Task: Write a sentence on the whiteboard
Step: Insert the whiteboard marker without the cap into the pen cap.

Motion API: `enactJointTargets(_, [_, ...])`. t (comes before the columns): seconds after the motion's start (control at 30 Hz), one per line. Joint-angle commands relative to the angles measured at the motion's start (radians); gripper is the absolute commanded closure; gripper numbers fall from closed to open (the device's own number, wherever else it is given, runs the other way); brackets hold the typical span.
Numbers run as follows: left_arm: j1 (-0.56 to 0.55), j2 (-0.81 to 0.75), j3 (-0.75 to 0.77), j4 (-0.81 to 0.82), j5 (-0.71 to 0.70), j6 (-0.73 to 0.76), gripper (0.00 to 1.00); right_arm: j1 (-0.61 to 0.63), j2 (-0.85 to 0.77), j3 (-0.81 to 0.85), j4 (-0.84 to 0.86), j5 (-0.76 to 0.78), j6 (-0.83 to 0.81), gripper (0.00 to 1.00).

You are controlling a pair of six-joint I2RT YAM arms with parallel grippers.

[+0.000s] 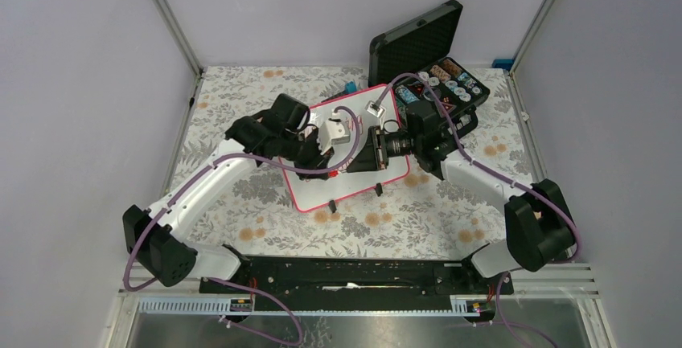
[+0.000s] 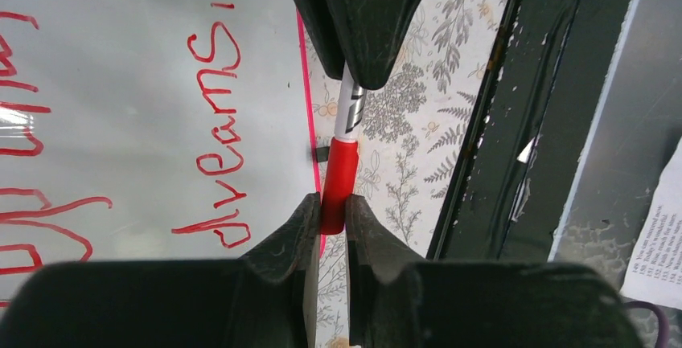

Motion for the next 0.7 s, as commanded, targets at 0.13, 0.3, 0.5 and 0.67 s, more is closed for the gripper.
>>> enactJointTargets(0.13, [-0.053,-0.021,0.082,0.156,-0.011,0.044,0.99,0.025,0.066,-0.109,0.312,-0.030,0.207,1.00])
enactJointTargets(0.3, [-0.054,-0.010,0.121,0.103,-0.017,0.051,0.86,0.025,0.069,-0.121,0.322,-0.019,0.212,1.00])
enactJointTargets(0.5, [-0.053,-0.018,0.169,0.085,0.024,0.048,0.59,0.025,0.069,-0.119,0.310,-0.013,0.208,1.00])
enactJointTargets(0.67, [-0.023,-0.027,0.189,0.085,0.095,0.007,0.49,0.018,0.055,-0.108,0.309,-0.020,0.210,1.00])
